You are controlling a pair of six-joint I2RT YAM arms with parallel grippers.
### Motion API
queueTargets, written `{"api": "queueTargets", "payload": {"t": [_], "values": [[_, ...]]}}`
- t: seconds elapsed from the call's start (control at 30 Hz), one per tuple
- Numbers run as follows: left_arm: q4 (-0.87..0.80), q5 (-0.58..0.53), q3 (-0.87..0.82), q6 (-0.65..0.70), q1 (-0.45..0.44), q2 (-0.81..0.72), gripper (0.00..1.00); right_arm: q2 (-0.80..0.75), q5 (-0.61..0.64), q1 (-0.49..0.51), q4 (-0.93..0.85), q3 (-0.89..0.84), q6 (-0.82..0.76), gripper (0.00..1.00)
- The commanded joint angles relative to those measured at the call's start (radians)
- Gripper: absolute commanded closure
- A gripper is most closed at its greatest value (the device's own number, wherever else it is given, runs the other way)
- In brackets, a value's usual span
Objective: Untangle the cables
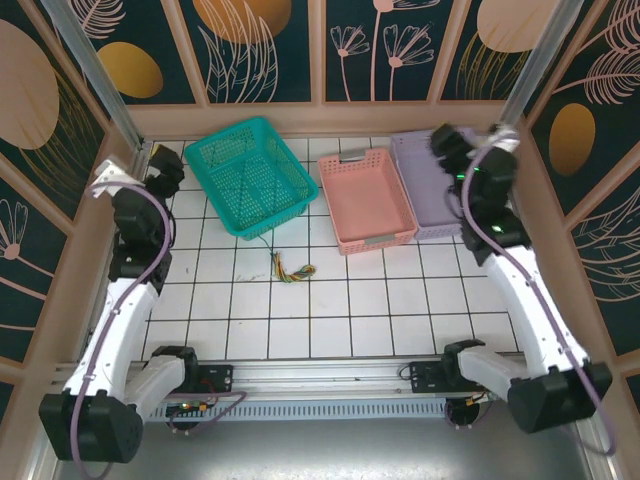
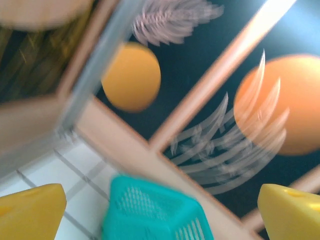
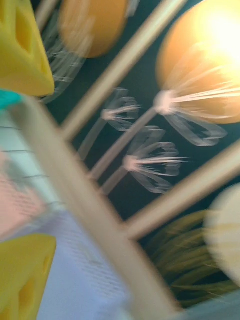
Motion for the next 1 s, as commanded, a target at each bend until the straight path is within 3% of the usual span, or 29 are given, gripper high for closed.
{"api": "queueTargets", "payload": {"t": [0.0,0.07,0.13,0.23,0.4,0.67,0.97], "values": [[-0.448,0.185,0.050,-0.184,-0.128,0.055,0.05,0.100,-0.001,0.275,-0.477,-0.013,0.306,0.37],[-0.558,0.209,0.016,-0.237,-0.225,0.021,0.10,0.148,-0.057,0.404,-0.478,-0.023,0.479,0.44],[-0.628,0.272,-0.048,-0.283,-0.257,-0.040,0.13,0.250,-0.141,0.483,-0.510,0.018,0.635,0.44],[-0.685,0.373,-0.136,-0.290,-0.259,-0.159,0.19,0.446,-0.228,0.549,-0.547,0.149,0.736,0.41],[-0.813,0.395,-0.144,-0.227,-0.259,-0.261,0.21,0.694,-0.248,0.642,-0.574,0.313,0.909,0.33],[-0.848,0.432,-0.147,-0.207,-0.260,-0.350,0.20,0.827,-0.286,0.660,-0.511,0.308,1.187,0.34],[-0.772,0.462,-0.132,-0.180,-0.260,-0.300,0.21,0.951,-0.340,0.602,-0.435,0.329,1.261,0.38]]}}
